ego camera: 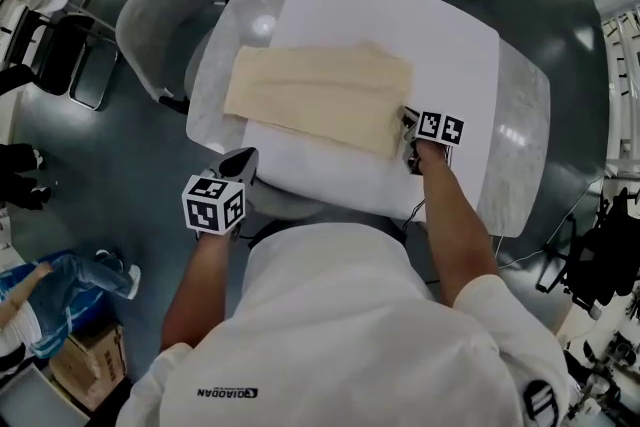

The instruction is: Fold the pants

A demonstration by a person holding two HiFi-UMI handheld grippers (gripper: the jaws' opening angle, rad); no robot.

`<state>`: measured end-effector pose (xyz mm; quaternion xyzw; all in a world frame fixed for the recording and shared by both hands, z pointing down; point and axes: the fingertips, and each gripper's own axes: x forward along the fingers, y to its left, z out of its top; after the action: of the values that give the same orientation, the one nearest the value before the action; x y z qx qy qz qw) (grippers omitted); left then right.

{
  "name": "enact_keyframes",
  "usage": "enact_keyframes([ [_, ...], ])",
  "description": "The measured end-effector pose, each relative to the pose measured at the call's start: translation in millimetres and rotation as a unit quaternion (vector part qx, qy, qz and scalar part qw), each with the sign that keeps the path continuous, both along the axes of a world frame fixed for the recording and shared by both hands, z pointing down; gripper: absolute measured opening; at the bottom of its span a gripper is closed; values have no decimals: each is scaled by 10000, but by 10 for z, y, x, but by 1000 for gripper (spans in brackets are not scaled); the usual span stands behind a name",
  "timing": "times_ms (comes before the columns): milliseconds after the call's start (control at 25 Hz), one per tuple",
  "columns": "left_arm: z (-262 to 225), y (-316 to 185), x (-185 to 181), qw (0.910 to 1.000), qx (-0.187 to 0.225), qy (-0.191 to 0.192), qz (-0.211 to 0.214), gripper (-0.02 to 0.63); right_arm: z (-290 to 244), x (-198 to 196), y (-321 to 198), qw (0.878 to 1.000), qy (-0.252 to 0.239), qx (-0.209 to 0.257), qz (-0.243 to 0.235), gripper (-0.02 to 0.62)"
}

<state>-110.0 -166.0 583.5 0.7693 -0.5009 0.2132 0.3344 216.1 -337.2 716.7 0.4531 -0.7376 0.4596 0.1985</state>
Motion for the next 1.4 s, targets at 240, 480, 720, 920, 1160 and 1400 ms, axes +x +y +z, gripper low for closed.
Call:
enact_keyframes([
  [240, -40, 27, -50, 9999, 85, 76, -27, 26, -316, -150, -38, 9984, 384, 239, -336, 37],
  [480, -76, 139, -98, 9998, 146, 165, -25, 26, -808, -449, -42, 9962, 200, 639, -559, 37],
  [720, -67, 187, -319, 9996, 170, 215, 2, 28, -1238, -943, -73, 9921, 26, 988, -774, 37],
  [920, -82, 218, -508, 9994, 206, 285, 7, 27, -1424, -1327, -17, 9926, 94, 938, -765, 35],
  [1160, -90, 257, -794, 9992, 244, 331, -34, 26, -1625, -1856, -20, 9921, 83, 1042, -690, 35],
  [1400, -78, 293, -1089, 9987, 282, 383, -167, 26, -1780, -2546, -63, 9903, -118, 1148, -776, 37],
])
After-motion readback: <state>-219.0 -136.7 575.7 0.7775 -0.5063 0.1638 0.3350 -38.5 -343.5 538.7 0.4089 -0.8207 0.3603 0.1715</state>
